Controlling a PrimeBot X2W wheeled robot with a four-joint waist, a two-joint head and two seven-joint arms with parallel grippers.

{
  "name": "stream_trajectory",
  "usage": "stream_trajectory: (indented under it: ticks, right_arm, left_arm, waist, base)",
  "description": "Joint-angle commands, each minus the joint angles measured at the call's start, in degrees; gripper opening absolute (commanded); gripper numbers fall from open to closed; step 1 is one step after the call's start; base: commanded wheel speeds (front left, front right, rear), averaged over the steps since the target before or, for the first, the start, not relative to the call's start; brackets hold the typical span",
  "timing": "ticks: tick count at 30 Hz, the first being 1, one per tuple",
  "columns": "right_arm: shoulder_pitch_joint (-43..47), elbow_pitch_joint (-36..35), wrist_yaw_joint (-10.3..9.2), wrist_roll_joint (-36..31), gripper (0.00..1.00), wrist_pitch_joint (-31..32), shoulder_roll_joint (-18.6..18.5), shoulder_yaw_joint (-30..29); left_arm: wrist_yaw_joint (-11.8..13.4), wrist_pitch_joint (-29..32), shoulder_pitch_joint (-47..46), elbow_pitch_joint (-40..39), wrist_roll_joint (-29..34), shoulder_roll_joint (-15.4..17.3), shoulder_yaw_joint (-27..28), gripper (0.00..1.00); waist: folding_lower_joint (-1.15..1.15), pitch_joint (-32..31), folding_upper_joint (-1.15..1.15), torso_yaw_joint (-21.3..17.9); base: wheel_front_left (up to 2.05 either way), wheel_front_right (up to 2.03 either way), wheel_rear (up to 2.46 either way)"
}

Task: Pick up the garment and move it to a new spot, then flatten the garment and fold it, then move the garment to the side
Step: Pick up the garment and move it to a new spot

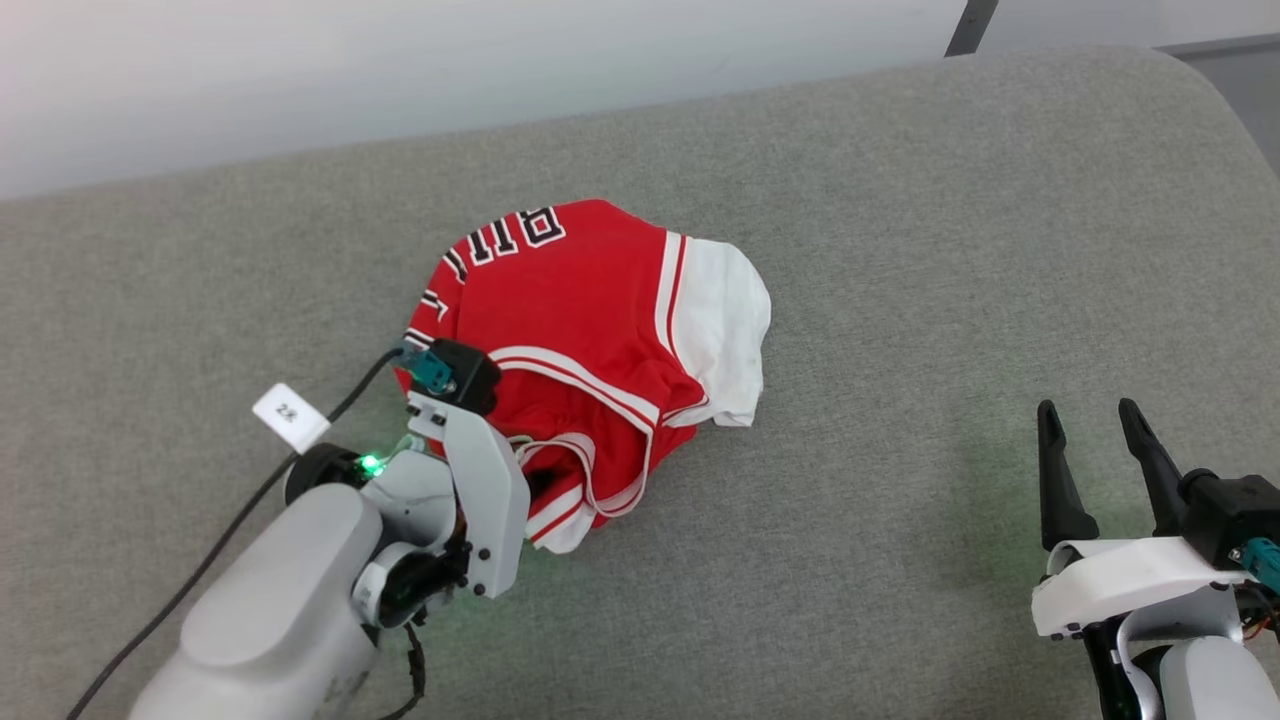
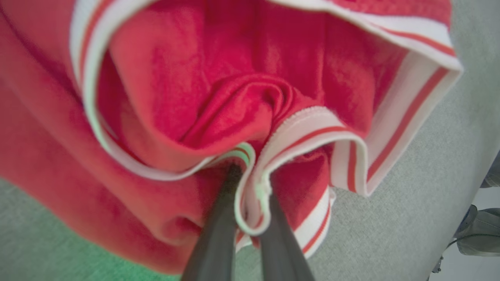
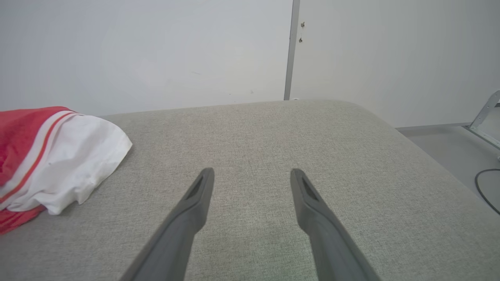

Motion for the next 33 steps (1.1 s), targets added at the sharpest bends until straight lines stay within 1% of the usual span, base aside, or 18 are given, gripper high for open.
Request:
stream_trajectory:
  ticks: [1, 3, 4, 5, 6, 10, 14, 17, 23, 25, 26, 31, 33]
  right_arm:
    - [-0.6, 0.0, 0.0, -0.3, 1.0, 0.0, 0.1, 0.1]
    - [-0.6, 0.0, 0.0, -0.5, 1.0, 0.2, 0.1, 0.0]
    - [-0.6, 0.0, 0.0, -0.6, 1.0, 0.2, 0.1, 0.0]
    - [-0.6, 0.0, 0.0, -0.6, 1.0, 0.2, 0.1, 0.0]
    - [-0.5, -0.1, 0.0, -0.7, 1.0, 0.3, 0.1, -0.1]
    - [-0.1, -0.4, 0.0, -1.2, 1.0, 0.8, 0.1, -0.3]
    - [0.7, -1.1, 0.0, -1.8, 1.0, 1.6, 0.2, -0.5]
    - [1.3, -1.6, 0.0, -2.3, 1.0, 2.1, 0.2, -0.5]
    - [2.5, -2.5, 0.0, -2.7, 1.0, 3.1, -0.3, -0.3]
    - [2.9, -2.7, 0.0, -2.8, 1.0, 3.3, -0.5, -0.2]
    - [2.9, -3.0, 0.0, -2.8, 1.0, 3.6, -0.7, 0.1]
    - [4.1, -3.2, 0.0, -2.7, 1.0, 4.2, -1.2, 0.2]
    - [4.6, -3.4, 0.0, -2.7, 1.0, 4.4, -1.2, 0.0]
  left_arm:
    - [-0.4, 0.2, 0.7, 1.8, 0.1, -0.4, -0.9, 0.31]
    - [-0.8, -0.5, 0.1, 2.9, -0.1, -0.7, -0.8, 0.52]
    - [-1.0, -0.7, -0.1, 3.3, -0.2, -0.7, -0.7, 0.6]
    - [-1.0, -0.7, -0.1, 3.3, -0.2, -0.7, -0.7, 0.6]
    - [-1.1, -0.8, -0.4, 3.8, -0.5, -0.8, -0.5, 1.0]
    - [-1.3, -0.4, -1.2, 4.1, -1.2, -0.8, 0.0, 1.0]
    - [-1.3, -0.5, -1.5, 2.6, -1.9, -0.1, 0.8, 1.0]
    - [-1.0, -0.8, -1.0, 1.0, -1.6, 1.1, 1.1, 1.0]
    - [0.4, -3.3, 1.6, -3.5, -2.2, 3.0, 2.9, 1.0]
    - [0.9, -5.2, 2.8, -5.3, -2.1, 3.9, 3.8, 1.0]
    - [1.0, -7.6, 4.2, -7.3, -2.2, 4.7, 4.8, 1.0]
    - [0.3, -14.8, 8.6, -11.0, -2.7, 6.6, 7.8, 1.0]
    - [0.2, -16.7, 10.8, -12.0, -3.8, 6.9, 8.7, 1.0]
  waist:
    - [0.0, -0.2, 0.0, 0.2]
    - [0.0, -0.6, 0.0, 0.4]
    - [0.0, -0.8, 0.0, 0.5]
    - [0.0, -0.8, 0.0, 0.5]
    - [0.0, -1.0, 0.0, 0.7]
    - [0.0, -2.3, 0.0, 1.6]
    - [0.0, -3.8, 0.0, 2.9]
    - [0.0, -5.1, 0.0, 4.2]
    - [0.0, -7.9, 0.0, 7.0]
    - [0.0, -8.8, 0.0, 7.8]
    - [0.0, -9.7, 0.0, 8.5]
    - [0.0, -11.9, 0.0, 10.3]
    - [0.0, -12.8, 0.0, 10.9]
  base:
    - [0.0, 0.0, 0.0]
    - [0.0, 0.0, 0.0]
    - [0.0, 0.0, 0.0]
    - [0.0, 0.0, 0.0]
    - [0.0, 0.0, 0.0]
    - [0.0, 0.0, 0.0]
    - [0.0, 0.0, 0.0]
    - [0.0, 0.0, 0.0]
    - [0.0, 0.0, 0.0]
    - [0.0, 0.0, 0.0]
    - [0.0, 0.0, 0.0]
    - [0.0, 0.0, 0.0]
    - [0.0, 0.0, 0.0]
